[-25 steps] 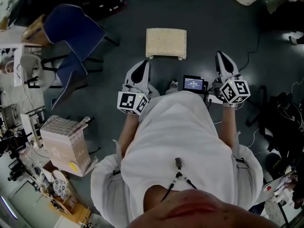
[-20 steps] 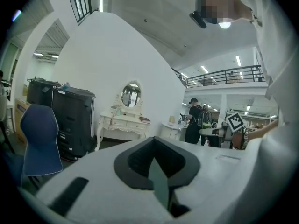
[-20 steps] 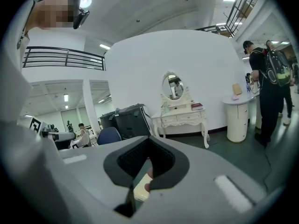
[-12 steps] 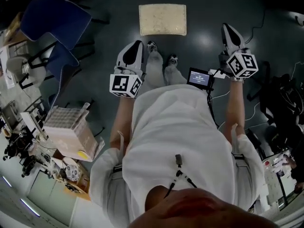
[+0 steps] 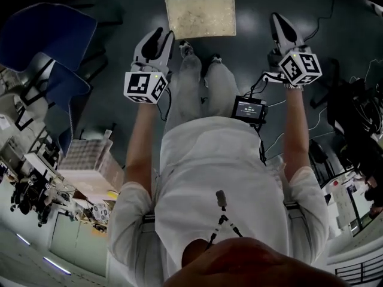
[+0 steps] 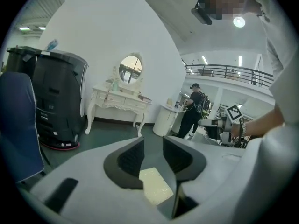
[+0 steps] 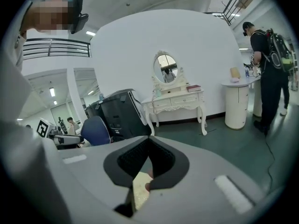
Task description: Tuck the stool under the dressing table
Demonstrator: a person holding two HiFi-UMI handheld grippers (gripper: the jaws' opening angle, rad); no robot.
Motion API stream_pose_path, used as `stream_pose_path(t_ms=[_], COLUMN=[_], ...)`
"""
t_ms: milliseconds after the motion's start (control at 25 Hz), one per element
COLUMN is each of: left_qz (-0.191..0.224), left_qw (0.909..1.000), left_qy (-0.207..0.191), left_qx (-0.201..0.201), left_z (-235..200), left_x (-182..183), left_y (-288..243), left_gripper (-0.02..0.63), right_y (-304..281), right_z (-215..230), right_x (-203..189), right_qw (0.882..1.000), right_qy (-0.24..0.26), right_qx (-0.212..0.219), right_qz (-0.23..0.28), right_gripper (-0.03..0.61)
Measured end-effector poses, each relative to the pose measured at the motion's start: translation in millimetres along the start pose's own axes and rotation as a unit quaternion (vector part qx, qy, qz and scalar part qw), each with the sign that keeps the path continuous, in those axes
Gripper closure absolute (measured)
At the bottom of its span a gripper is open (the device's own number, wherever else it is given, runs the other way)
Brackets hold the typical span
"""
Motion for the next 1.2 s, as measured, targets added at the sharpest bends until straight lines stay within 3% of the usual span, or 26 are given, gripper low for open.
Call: stream_pose_path(t_ms=[160, 360, 640, 1000, 1200], left_qz=[-0.051, -0.106, -0.167, -0.279, -0.328], left_qw=[0.9986, 0.9935, 0.9827, 0.9554, 0.9401], left_qy=[0.011, 0.038, 0.053, 0.051, 0.059], left_qx=[-0.005, 0.015, 0.058, 0.083, 0.074], left_z=[-36.2, -66.6, -105.8, -125.8, -130.2], left_x=[-62.3, -151.3, -266.8, -382.8, -410.6], left_y=[-38.9, -79.7, -117.0, -132.7, -126.4], left_gripper=[0.454, 0.413, 0.385, 0.367, 0.36], right_y=[-46.9, -85.3, -128.8, -131.1, -118.4], right_z=[15.7, 39.1, 56.1, 104.2, 102.7], right_x=[-63.4, -166.8, -307.8, -427.2, -457.8], right_qw=[0.999, 0.994, 0.979, 0.95, 0.934], right_qy=[-0.013, -0.033, -0.083, -0.103, -0.095], right_qx=[-0.016, -0.033, -0.037, -0.098, -0.091], right_qz=[-0.038, -0.101, -0.184, -0.277, -0.333], right_gripper=[0.571, 0.569, 0.466, 0.359, 0.356])
Point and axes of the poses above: the fingertips, and each gripper's own axes: y backward along the fingers, z to its right, x out of its top, the point moved 3 cm from there along y, backward along the fingers, and after that the axes turned 3 degrees about x, right-handed, at the moved point
